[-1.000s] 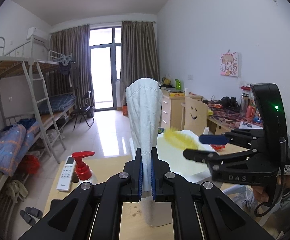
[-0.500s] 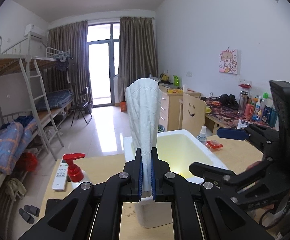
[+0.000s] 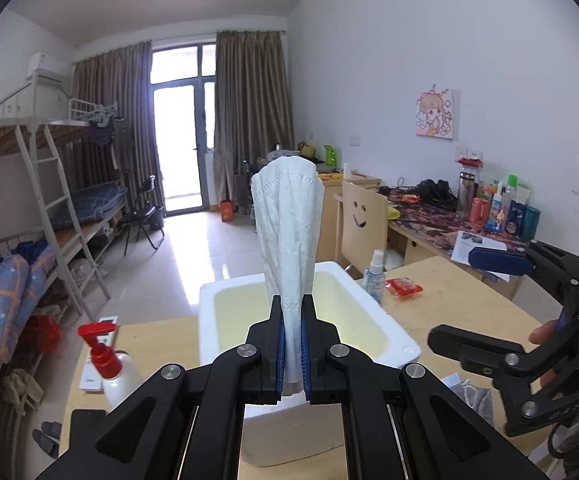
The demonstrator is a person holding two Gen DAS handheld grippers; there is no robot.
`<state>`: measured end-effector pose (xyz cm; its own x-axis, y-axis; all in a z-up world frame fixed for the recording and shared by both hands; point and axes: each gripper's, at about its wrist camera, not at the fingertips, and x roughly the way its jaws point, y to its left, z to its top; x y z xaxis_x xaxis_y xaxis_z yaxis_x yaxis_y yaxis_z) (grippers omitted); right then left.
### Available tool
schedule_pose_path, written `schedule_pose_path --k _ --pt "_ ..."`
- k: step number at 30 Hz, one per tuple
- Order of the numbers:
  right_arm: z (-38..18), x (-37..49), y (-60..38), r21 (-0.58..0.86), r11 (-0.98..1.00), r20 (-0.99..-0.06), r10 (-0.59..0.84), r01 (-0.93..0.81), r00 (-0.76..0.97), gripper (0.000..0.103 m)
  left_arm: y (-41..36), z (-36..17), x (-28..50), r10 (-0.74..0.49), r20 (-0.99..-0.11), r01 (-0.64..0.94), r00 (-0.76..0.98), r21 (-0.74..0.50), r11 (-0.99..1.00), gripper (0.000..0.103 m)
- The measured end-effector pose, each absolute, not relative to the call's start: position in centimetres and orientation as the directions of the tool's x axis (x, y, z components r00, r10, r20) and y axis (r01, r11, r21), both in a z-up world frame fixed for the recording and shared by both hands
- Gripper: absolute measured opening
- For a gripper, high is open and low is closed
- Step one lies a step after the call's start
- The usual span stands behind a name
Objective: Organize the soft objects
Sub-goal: 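Lower the white tissue into the box and open the left tool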
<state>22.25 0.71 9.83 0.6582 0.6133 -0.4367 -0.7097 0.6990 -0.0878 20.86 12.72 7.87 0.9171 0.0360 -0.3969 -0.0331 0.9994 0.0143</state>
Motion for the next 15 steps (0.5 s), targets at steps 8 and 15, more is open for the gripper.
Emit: schedule_pose_path --k 8,15 --pt "9.6 21.9 -2.4 -0.056 0.749 -0.413 0.585 -0.66 0.698 0.098 12.0 7.2 22.4 -0.002 -0.433 0.005 0.901 0.005 1.0 0.007" --pt "9.3 21.9 -4.4 -0.039 0.783 -0.406 0.555 -0.621 0.726 0.098 12.3 6.6 23.7 -0.022 -0.458 0.019 0.889 -0.011 1.0 0.007"
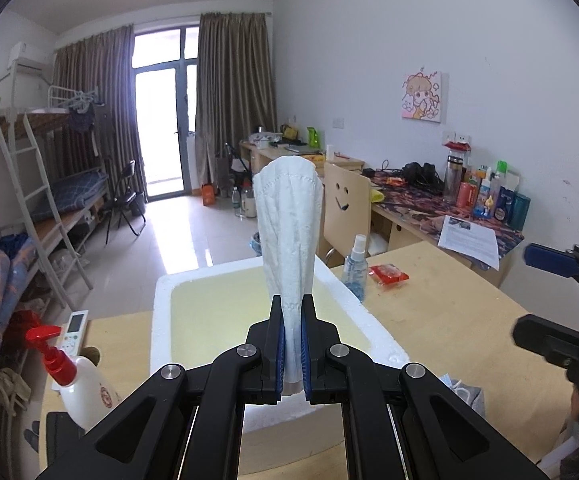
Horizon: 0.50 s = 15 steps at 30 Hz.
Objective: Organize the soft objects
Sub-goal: 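Lower the white tissue into the box and open the left tool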
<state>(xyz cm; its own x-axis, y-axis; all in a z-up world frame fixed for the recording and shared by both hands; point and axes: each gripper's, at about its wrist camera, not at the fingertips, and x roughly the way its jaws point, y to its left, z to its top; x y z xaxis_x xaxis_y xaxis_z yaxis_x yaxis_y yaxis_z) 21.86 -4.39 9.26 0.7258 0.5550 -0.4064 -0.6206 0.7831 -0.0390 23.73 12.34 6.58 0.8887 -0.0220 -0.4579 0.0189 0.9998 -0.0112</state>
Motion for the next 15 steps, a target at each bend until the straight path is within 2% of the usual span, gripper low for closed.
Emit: schedule_pose_path --k 2,3,4,5,6,7,9,10,12,15 --pt "9.2 21.9 -4.8 -0.036 0.79 -0.405 0.549 -0.613 0.731 0.098 12.3 6.6 24.1 -0.017 -0.462 0.014 0.887 -0.01 1.0 0.011" --pt "9.2 21.9 -5.0 -0.033 0.793 -0.404 0.547 -0.609 0.733 0.098 12.1 6.5 24.4 -0.009 -0.465 0.007 0.885 -0.006 1.0 0.021" --pt "9.2 21.9 -5.2 -0.029 0.795 -0.404 0.545 -0.606 0.735 0.098 12.0 6.5 24.5 -0.007 -0.467 0.006 0.884 -0.004 1.0 0.04" --pt "9.1 21.9 -5.3 -0.027 0.796 -0.403 0.545 -0.604 0.735 0.098 12.1 6.4 24.6 -0.005 -0.468 0.004 0.884 -0.002 1.0 0.053" --pt "9.0 21.7 -5.4 -0.026 0.798 -0.403 0.543 -0.602 0.736 0.098 12.2 6.4 24.7 0.007 -0.466 -0.009 0.885 -0.003 1.0 0.073" --pt "9.0 21.6 -5.4 -0.026 0.8 -0.403 0.54 -0.599 0.739 0.098 12.2 6.4 24.6 0.019 -0.46 -0.022 0.888 -0.001 1.0 0.082" --pt "8.9 21.6 -5.6 -0.023 0.803 -0.405 0.537 -0.595 0.74 0.098 12.1 6.6 24.5 0.048 -0.446 -0.048 0.894 0.013 0.999 0.085" --pt "8.8 21.6 -5.7 -0.021 0.805 -0.406 0.535 -0.592 0.741 0.098 12.0 6.7 24.4 0.061 -0.438 -0.058 0.897 0.02 0.998 0.094" --pt "8.6 21.6 -6.2 -0.017 0.807 -0.405 0.534 -0.59 0.743 0.098 11.8 6.9 24.0 0.065 -0.425 -0.061 0.903 0.023 0.998 0.102" --pt "8.7 21.2 -6.5 -0.005 0.81 -0.4 0.536 -0.587 0.744 0.098 11.6 7.3 23.5 0.058 -0.413 -0.054 0.909 0.021 0.998 0.102"
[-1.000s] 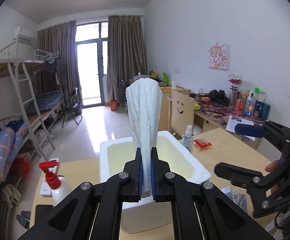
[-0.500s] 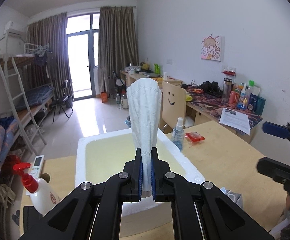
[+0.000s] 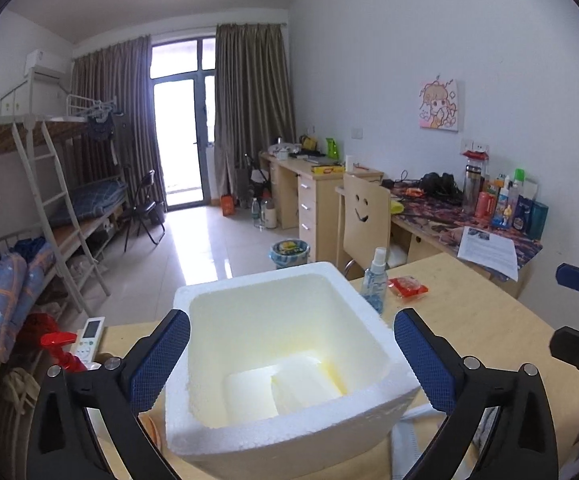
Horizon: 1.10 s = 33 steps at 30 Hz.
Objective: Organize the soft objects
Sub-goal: 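Lower the white tissue into the box and open the left tool, then withdraw both tools from the box back toward the remaining items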
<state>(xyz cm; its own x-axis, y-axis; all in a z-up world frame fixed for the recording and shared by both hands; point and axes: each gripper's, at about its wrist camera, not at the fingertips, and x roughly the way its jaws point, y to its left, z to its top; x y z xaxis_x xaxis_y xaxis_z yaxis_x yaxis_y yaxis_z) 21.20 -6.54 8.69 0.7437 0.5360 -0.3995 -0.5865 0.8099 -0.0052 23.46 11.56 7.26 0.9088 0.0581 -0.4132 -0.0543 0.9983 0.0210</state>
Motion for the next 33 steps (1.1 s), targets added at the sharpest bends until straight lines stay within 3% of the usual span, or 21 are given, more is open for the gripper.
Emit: schedule_pose_path --k 33 --pt "11.0 8.5 -10.4 0.01 0.788 -0.265 0.596 -0.616 0.758 0.098 6.0 11.0 8.5 0.018 -0.27 -0.013 0.963 0.02 1.0 0.102"
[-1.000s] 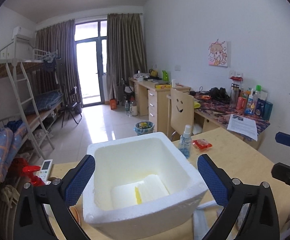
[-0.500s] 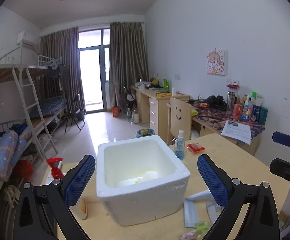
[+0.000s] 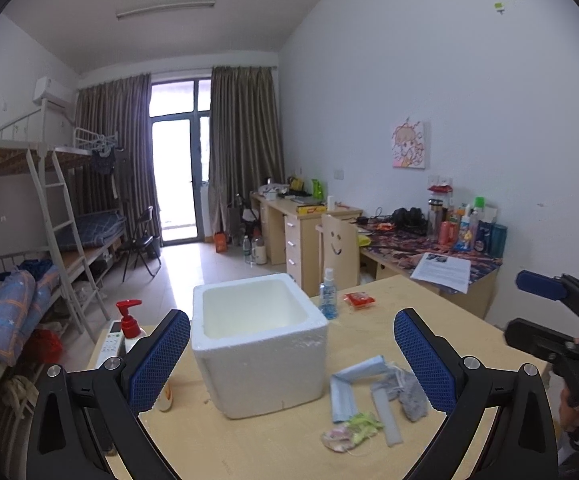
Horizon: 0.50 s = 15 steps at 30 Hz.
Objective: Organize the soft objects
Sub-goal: 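Withdraw both tools from the box back toward the remaining items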
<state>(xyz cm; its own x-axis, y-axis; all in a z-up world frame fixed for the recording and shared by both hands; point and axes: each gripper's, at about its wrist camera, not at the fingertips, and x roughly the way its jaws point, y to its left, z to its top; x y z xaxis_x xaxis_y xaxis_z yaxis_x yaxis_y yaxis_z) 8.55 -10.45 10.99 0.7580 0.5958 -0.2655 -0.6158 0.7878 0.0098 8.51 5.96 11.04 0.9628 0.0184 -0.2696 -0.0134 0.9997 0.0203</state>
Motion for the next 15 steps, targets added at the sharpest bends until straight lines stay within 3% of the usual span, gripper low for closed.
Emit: schedule_pose_path --k 15 --pt "9.4 3.4 -13.0 0.041 0.79 -0.23 0.604 -0.612 0.763 0.098 2.9 9.5 2.0 -0.012 -0.214 0.016 0.977 0.019 1.0 0.102"
